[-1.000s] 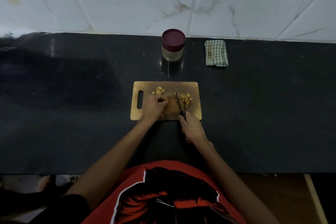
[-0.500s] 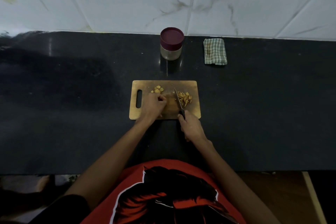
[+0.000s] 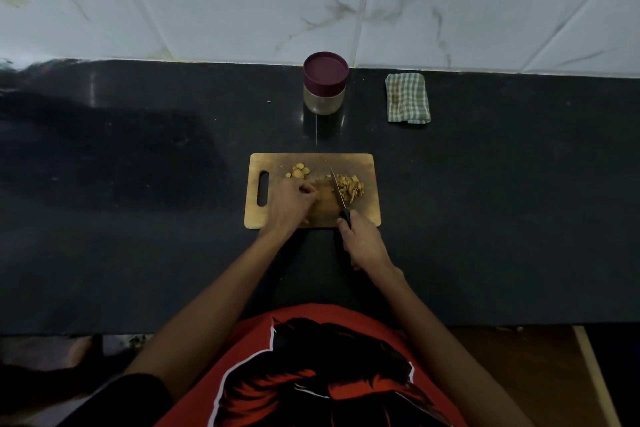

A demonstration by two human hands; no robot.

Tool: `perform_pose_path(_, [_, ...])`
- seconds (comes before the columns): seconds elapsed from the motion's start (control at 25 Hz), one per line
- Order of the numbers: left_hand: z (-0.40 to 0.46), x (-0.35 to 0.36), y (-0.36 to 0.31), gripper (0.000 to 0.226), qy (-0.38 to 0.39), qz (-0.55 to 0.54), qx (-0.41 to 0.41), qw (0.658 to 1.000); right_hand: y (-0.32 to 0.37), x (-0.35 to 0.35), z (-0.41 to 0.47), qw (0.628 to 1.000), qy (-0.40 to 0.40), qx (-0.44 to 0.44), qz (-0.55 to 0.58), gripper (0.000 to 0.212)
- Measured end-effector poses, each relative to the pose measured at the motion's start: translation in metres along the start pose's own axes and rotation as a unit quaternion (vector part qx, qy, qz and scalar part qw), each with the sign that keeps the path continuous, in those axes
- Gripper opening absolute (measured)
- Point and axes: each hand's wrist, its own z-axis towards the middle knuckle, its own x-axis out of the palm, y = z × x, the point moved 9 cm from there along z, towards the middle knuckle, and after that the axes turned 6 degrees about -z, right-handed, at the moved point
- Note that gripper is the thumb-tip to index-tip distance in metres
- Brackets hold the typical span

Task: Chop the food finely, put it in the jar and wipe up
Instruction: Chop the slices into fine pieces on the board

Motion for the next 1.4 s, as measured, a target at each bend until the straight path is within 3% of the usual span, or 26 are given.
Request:
perform_pose_path(0.72, [-0.002, -0.004, 0.001, 0.016, -0.026, -0.013, -0.011, 1.0, 0.012, 0.003, -0.008, 1.0, 0.029, -0.002, -0.007, 0.023])
perform_pose_path(1.0, [0.004, -0.006, 0.004, 0.005, -0.028, -0.053, -0.073, 0.995, 0.033, 0.015, -0.008, 0.998, 0.065, -0.01, -0.013, 0.024])
perform_pose_path(1.4, [-0.002, -0.005, 0.002, 0.011, -0.045, -0.069, -0.089, 0.993, 0.04, 0.018, -0.005, 0.995, 0.048, 0.003, -0.09, 0.023])
